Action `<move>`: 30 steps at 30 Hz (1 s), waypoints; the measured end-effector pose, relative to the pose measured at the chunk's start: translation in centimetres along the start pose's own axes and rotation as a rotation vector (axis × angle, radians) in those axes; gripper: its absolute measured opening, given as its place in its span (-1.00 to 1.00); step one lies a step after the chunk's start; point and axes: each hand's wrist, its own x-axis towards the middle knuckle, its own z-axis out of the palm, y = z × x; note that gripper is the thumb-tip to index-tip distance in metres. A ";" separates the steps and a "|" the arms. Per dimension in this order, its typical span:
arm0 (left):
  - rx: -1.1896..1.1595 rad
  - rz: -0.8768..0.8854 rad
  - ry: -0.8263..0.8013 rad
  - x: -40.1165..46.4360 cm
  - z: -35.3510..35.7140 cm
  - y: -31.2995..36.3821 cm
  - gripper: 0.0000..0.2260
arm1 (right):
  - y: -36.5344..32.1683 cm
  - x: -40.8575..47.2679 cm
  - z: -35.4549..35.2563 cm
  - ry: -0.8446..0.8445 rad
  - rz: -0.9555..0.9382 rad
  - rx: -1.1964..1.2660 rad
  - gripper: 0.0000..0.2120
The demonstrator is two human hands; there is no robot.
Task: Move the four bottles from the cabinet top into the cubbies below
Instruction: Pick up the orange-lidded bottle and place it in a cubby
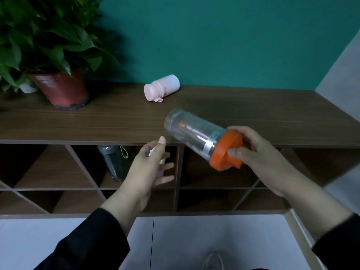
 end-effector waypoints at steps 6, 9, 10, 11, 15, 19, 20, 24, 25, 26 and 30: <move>-0.106 -0.212 -0.137 -0.2 -1.6 -1.9 -0.37 | 0.1 -2.3 -0.1 -0.394 0.017 -0.236 -0.43; -0.153 -0.255 -0.073 -0.3 -2.1 -3.8 -0.52 | 1.4 -2.1 0.9 -0.332 0.032 -0.232 -0.40; -0.171 -0.253 -0.027 -0.3 -2.2 -4.5 -0.57 | 2.2 -2.0 1.5 -0.232 0.046 -0.199 -0.39; -0.190 -0.246 0.015 -0.4 -2.2 -5.3 -0.60 | 3.1 -2.2 2.1 -0.107 0.086 -0.143 -0.37; -0.208 -0.262 0.084 -0.9 -1.4 -8.8 -0.62 | 6.9 -4.6 6.9 0.150 0.500 0.489 -0.03; -0.247 -0.288 0.071 -1.0 -0.6 -11.5 -0.61 | 9.3 -5.7 10.3 0.392 0.551 0.779 0.00; -0.266 -0.287 0.058 -1.0 -0.5 -11.8 -0.61 | 9.6 -5.6 10.6 0.428 0.531 0.799 -0.05; -0.222 -0.307 0.007 -0.3 -0.5 -12.0 -0.67 | 10.5 -3.7 10.4 0.483 0.458 0.769 -0.18; -0.184 -0.313 -0.004 -0.1 -0.5 -12.0 -0.68 | 10.7 -3.0 10.1 0.497 0.428 0.735 -0.20; -0.130 -0.317 -0.007 0.2 -0.6 -12.0 -0.69 | 10.8 -2.3 9.7 0.516 0.392 0.675 -0.22; -0.014 -0.392 0.079 0.8 -1.0 -11.9 -0.59 | 11.4 0.3 8.3 0.535 0.211 0.316 -0.22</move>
